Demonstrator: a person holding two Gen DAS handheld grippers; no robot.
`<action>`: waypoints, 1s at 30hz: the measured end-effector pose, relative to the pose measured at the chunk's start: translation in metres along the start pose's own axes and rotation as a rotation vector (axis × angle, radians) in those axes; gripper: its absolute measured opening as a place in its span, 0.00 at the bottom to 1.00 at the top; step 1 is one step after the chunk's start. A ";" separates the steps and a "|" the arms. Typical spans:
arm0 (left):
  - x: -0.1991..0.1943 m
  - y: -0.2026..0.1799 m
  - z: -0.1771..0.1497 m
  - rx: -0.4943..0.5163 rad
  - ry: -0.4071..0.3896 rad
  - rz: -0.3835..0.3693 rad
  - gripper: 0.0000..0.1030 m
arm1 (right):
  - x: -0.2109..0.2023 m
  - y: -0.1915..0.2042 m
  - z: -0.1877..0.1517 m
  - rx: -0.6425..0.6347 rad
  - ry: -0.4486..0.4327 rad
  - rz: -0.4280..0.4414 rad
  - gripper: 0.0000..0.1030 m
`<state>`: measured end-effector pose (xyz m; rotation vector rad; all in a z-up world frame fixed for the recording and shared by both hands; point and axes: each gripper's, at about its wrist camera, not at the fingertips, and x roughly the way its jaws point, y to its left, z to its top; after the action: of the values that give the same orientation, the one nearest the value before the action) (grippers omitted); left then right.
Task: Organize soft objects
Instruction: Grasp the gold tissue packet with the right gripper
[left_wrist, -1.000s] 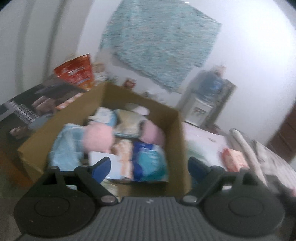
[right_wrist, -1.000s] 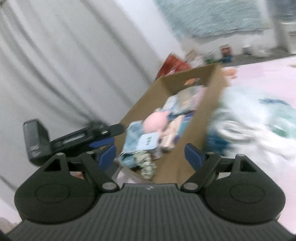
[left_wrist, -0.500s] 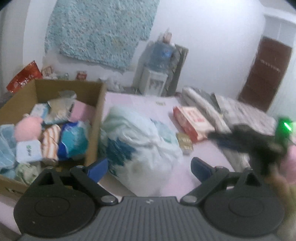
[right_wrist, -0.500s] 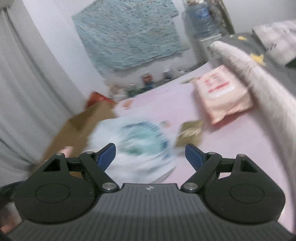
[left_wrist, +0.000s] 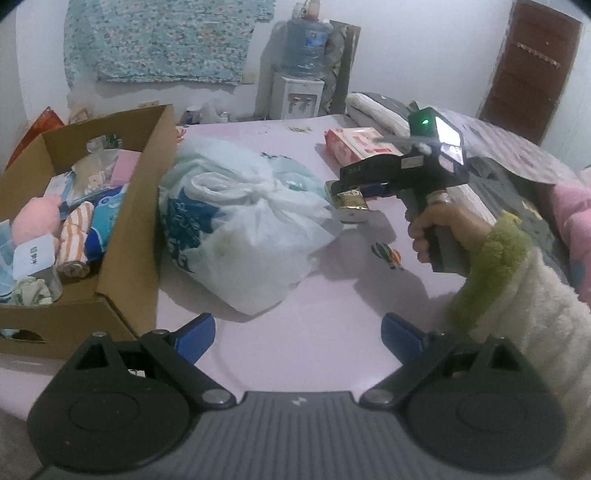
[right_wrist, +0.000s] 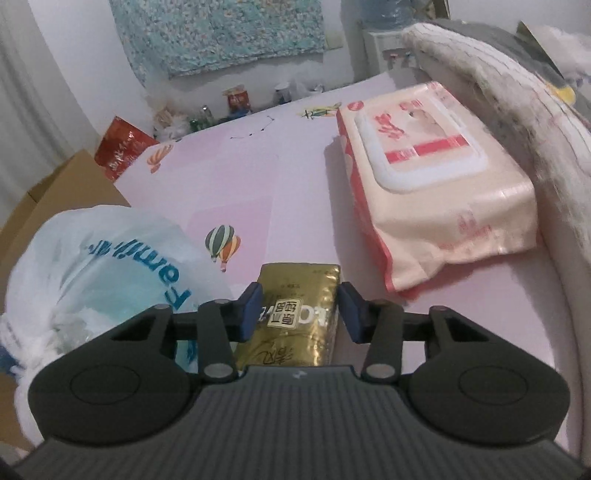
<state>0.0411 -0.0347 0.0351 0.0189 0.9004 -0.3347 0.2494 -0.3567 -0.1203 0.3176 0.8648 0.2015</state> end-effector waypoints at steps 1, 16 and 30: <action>0.004 -0.003 -0.001 0.009 0.004 -0.006 0.94 | -0.007 -0.004 -0.006 0.014 0.002 0.012 0.38; 0.061 -0.027 -0.020 0.041 0.143 -0.179 0.94 | -0.121 -0.011 -0.144 0.212 0.065 0.189 0.37; 0.104 -0.057 -0.005 0.103 0.184 -0.213 0.94 | -0.146 -0.031 -0.158 0.399 0.052 0.295 0.39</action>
<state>0.0798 -0.1168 -0.0414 0.0495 1.0699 -0.5849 0.0362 -0.3996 -0.1231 0.8179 0.9054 0.3112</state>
